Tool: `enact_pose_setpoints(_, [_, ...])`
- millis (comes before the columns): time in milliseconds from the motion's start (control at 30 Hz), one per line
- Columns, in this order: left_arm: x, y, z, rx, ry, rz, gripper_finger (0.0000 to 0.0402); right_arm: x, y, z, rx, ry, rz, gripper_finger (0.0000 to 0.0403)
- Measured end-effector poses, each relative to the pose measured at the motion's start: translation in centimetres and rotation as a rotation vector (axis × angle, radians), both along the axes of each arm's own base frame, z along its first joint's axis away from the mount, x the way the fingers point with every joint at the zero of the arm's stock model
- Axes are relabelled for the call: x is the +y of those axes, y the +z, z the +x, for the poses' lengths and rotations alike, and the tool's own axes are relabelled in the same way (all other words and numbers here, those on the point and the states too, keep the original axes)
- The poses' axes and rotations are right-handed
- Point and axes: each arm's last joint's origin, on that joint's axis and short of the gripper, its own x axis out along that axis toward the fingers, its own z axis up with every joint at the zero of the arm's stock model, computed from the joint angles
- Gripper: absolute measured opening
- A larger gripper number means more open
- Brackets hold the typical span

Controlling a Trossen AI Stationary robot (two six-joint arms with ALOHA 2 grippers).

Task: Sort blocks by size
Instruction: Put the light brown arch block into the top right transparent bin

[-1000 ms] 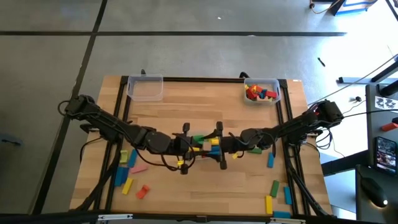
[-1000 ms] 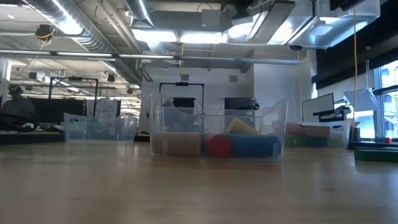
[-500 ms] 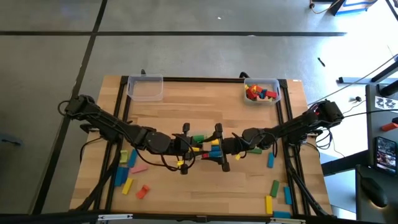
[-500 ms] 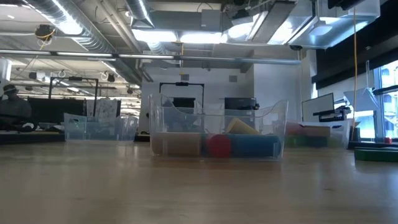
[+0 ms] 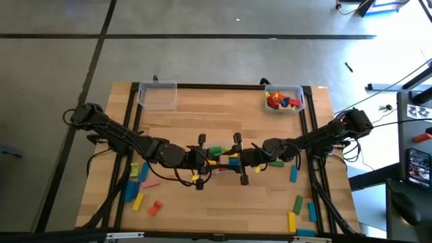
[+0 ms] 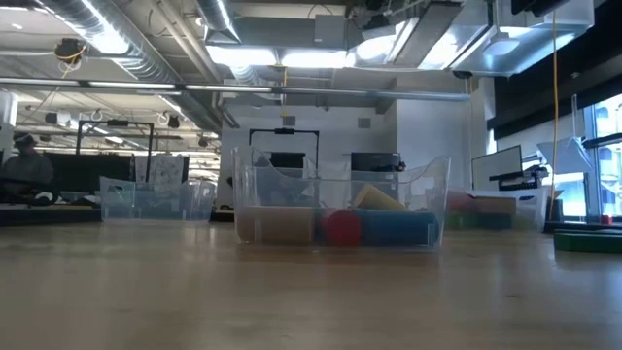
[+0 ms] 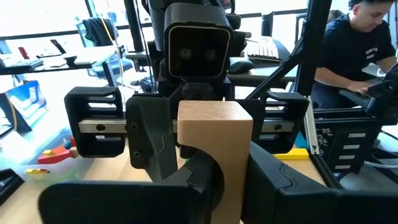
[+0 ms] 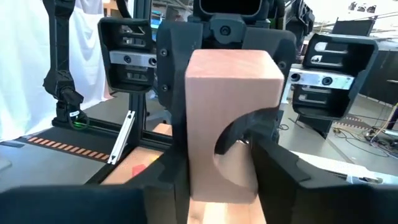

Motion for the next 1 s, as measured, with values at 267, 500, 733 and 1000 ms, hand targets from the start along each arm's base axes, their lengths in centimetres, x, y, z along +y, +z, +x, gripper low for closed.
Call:
enact_pose_setpoints(267, [0.0,0.0,0.0,0.002,0.000,-0.025,0.0066,0.0,0.0,0.0,0.002,-0.017,-0.003,0.0145])
enact_pose_setpoints(500, [0.0,0.2,-0.6,0.028,-0.010,-0.013,0.0135,0.0,-0.1,0.0,0.005,-0.016,-0.005,0.0137])
enact_pose_setpoints(733, [0.3,1.4,-3.7,0.146,-0.026,-0.007,0.0163,0.0,-0.1,0.0,0.008,-0.015,-0.005,0.0149])
enact_pose_setpoints(1000, [0.3,-0.8,-6.7,0.399,0.004,-0.057,0.0152,-0.6,0.8,-1.1,0.071,-0.109,-0.020,0.0143])
